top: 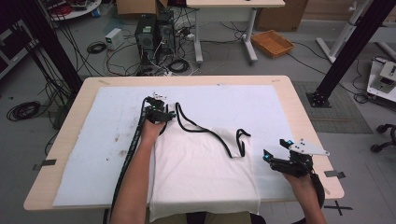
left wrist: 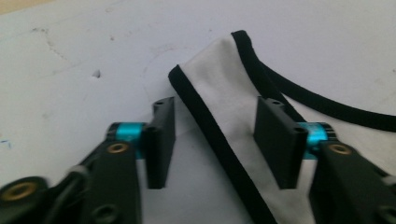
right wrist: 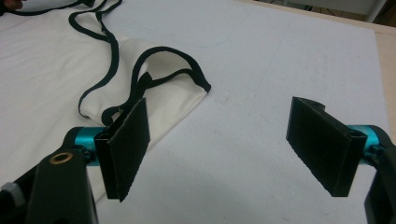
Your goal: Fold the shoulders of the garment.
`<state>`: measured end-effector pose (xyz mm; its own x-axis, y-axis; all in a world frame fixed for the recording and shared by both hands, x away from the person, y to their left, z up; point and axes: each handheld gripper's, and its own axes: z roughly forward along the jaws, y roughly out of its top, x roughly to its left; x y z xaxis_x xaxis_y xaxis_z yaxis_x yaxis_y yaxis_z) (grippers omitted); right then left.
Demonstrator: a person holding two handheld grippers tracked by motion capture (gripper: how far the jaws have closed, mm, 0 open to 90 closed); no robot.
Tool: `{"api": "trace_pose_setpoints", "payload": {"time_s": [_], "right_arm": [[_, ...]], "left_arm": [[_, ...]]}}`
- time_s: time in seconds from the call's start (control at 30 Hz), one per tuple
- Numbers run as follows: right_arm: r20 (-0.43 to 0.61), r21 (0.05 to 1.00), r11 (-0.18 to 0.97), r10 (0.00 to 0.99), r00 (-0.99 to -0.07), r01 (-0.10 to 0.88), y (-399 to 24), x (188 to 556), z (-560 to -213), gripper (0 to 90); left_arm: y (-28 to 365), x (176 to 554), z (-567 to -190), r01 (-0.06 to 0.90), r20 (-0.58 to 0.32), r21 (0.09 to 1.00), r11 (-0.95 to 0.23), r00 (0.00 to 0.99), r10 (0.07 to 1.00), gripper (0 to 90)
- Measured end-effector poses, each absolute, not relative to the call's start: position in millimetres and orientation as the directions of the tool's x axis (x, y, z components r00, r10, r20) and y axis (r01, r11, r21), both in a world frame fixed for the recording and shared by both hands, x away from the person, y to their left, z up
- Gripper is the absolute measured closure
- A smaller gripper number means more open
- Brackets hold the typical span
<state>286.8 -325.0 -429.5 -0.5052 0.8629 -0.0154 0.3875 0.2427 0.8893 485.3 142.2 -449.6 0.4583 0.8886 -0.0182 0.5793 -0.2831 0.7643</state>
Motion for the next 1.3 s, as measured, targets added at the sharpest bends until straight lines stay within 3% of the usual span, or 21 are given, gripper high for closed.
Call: {"api": "trace_pose_setpoints", "payload": {"time_s": [0.13,0.27,0.47,0.5,0.7,1.17,1.23,1.3], "right_arm": [[-0.020,0.889,0.246,0.863,-0.506,0.385,-324.4,287.7,-429.2,21.5],[-0.014,0.890,0.238,0.867,-0.498,0.388,-325.9,287.8,-428.9,21.5],[-0.017,0.893,0.237,0.868,-0.497,0.384,-326.0,285.4,-428.5,21.5],[-0.016,0.894,0.237,0.865,-0.501,0.381,-325.6,283.2,-427.9,21.5],[-0.034,0.899,0.250,0.858,-0.512,0.359,-323.9,274.0,-424.5,21.5],[-0.034,0.898,0.256,0.851,-0.524,0.358,-317.2,269.4,-424.1,21.5],[-0.035,0.897,0.259,0.850,-0.525,0.359,-317.4,270.1,-424.9,21.5],[-0.034,0.895,0.259,0.850,-0.525,0.362,-317.5,270.0,-425.5,21.4]], "left_arm": [[139.2,483.1,-449.1,0.561,-0.023,0.766,-0.313,0.510,0.860,81.4],[140.7,481.2,-447.3,0.558,-0.045,0.776,-0.295,0.514,0.856,85.8],[144.7,472.2,-437.9,0.499,-0.087,0.831,-0.246,0.553,0.829,86.0],[149.4,454.5,-428.9,0.423,-0.113,0.884,-0.200,0.608,0.786,85.9],[157.9,416.5,-426.3,0.280,-0.038,0.933,-0.228,0.703,0.710,85.7],[166.2,349.8,-442.2,0.238,-0.023,0.938,-0.253,0.769,0.639,84.9],[166.3,341.8,-443.3,0.246,-0.030,0.938,-0.243,0.758,0.652,76.8],[167.9,334.2,-441.1,0.264,-0.039,0.935,-0.236,0.739,0.672,58.0]]}}
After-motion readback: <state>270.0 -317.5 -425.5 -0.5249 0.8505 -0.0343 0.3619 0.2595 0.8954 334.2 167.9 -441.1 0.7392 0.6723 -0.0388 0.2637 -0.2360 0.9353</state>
